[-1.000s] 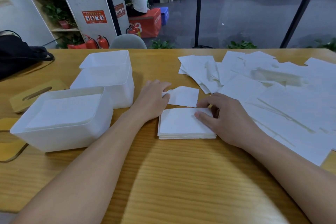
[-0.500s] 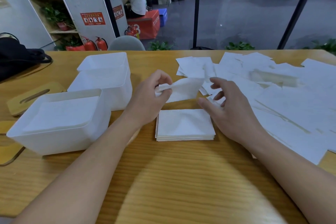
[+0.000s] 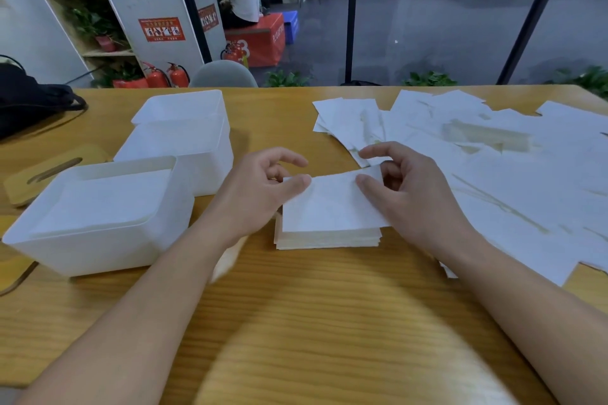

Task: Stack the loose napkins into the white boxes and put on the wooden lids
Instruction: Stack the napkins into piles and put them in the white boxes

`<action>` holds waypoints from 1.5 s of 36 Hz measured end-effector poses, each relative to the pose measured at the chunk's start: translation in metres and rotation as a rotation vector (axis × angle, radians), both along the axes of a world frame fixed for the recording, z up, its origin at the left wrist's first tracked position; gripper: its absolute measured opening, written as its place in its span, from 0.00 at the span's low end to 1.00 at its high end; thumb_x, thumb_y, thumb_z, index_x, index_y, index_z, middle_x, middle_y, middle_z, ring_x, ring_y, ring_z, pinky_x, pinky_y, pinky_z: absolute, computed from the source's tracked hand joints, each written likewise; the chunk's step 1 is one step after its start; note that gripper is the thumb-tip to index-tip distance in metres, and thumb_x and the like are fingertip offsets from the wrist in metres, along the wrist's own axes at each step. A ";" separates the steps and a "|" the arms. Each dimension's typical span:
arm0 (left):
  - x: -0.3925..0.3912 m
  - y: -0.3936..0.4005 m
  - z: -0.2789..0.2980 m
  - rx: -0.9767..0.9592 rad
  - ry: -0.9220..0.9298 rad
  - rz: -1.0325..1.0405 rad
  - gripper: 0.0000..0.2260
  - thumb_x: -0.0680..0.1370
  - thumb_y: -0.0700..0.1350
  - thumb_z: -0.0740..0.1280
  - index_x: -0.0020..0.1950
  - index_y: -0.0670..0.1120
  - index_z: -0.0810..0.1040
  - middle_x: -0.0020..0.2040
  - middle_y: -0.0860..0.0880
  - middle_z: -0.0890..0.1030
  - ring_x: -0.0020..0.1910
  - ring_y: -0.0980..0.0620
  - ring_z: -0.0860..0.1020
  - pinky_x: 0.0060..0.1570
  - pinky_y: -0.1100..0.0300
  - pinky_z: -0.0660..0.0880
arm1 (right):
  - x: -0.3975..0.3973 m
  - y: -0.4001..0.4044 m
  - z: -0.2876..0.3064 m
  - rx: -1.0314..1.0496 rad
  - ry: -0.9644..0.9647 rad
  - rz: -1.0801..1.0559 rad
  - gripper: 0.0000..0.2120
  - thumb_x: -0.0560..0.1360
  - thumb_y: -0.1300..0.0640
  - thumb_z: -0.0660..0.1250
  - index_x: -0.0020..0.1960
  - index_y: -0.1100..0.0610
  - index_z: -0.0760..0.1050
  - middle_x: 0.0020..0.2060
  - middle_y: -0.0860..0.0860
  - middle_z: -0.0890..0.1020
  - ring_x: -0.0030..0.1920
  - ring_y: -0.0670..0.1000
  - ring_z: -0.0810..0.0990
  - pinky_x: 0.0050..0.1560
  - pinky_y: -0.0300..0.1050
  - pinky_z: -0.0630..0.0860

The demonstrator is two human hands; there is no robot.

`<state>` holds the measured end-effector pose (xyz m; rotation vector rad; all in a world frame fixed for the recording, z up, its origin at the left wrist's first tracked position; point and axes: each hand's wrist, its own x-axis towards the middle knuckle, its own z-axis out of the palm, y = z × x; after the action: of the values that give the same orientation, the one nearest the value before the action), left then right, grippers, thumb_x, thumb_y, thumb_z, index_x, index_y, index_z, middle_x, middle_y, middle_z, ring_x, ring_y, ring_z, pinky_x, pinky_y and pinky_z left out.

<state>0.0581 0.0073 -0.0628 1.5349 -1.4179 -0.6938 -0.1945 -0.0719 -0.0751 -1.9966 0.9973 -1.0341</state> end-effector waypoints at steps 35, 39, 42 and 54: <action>-0.004 -0.005 -0.026 0.161 -0.534 -0.080 0.09 0.90 0.52 0.57 0.60 0.59 0.78 0.55 0.60 0.75 0.63 0.54 0.70 0.70 0.48 0.69 | 0.002 -0.005 -0.022 -0.102 0.450 0.116 0.19 0.79 0.36 0.70 0.67 0.42 0.79 0.56 0.37 0.76 0.56 0.37 0.74 0.52 0.36 0.69; 0.000 -0.006 -0.027 0.101 -0.458 -0.047 0.12 0.90 0.52 0.57 0.61 0.60 0.80 0.58 0.62 0.78 0.64 0.58 0.72 0.70 0.49 0.70 | 0.001 -0.005 -0.023 -0.093 0.451 0.116 0.23 0.80 0.35 0.68 0.72 0.42 0.75 0.61 0.38 0.75 0.56 0.39 0.74 0.54 0.33 0.67; -0.007 -0.003 -0.025 0.059 -0.403 -0.050 0.12 0.89 0.57 0.58 0.62 0.60 0.81 0.58 0.61 0.79 0.64 0.60 0.71 0.71 0.52 0.69 | 0.001 -0.005 -0.022 -0.105 0.453 0.128 0.23 0.80 0.32 0.66 0.70 0.41 0.77 0.59 0.37 0.75 0.59 0.41 0.73 0.55 0.32 0.67; -0.016 -0.003 -0.029 0.131 -0.617 -0.101 0.16 0.89 0.57 0.57 0.75 0.60 0.76 0.70 0.61 0.71 0.73 0.57 0.61 0.73 0.53 0.56 | 0.001 -0.003 -0.019 -0.133 0.530 0.168 0.21 0.79 0.33 0.67 0.68 0.41 0.79 0.58 0.36 0.73 0.59 0.41 0.71 0.56 0.30 0.66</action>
<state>0.0425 0.0046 -0.0916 1.8876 -1.9416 -0.3842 -0.1938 -0.0751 -0.0944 -2.4860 1.0168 -0.4956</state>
